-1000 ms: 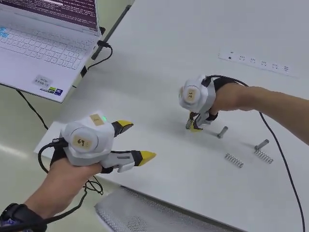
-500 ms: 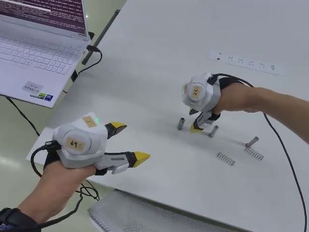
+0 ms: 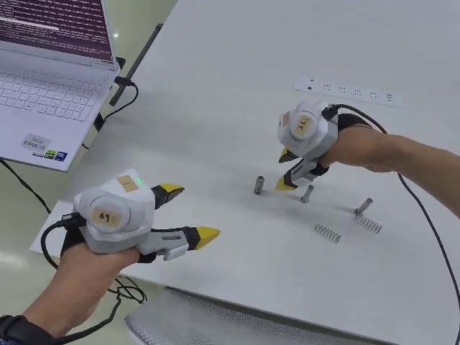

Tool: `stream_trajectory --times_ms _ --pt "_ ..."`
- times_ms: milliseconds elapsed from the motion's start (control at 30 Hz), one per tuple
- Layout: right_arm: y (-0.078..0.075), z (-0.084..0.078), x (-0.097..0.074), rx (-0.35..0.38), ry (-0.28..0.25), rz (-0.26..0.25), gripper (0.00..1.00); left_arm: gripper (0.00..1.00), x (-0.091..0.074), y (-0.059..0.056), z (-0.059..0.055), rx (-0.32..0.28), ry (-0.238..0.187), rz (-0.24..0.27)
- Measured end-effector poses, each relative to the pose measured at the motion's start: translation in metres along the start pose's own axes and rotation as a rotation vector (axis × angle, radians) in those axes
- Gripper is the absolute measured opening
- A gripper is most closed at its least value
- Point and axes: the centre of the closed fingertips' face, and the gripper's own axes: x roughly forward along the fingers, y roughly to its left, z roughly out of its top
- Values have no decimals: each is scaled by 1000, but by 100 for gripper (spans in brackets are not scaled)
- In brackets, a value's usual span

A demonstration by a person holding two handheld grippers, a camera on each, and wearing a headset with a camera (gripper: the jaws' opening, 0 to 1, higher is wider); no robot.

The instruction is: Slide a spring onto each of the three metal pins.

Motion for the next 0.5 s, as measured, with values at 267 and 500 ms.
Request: stream_trajectory --times_ms 267,500 --pt "-6 -7 -27 88 -77 -70 37 57 2 0 5 -2 -5 0" --pt "-9 -16 -50 190 -167 -116 39 58 5 -1 7 3 -2 -7"
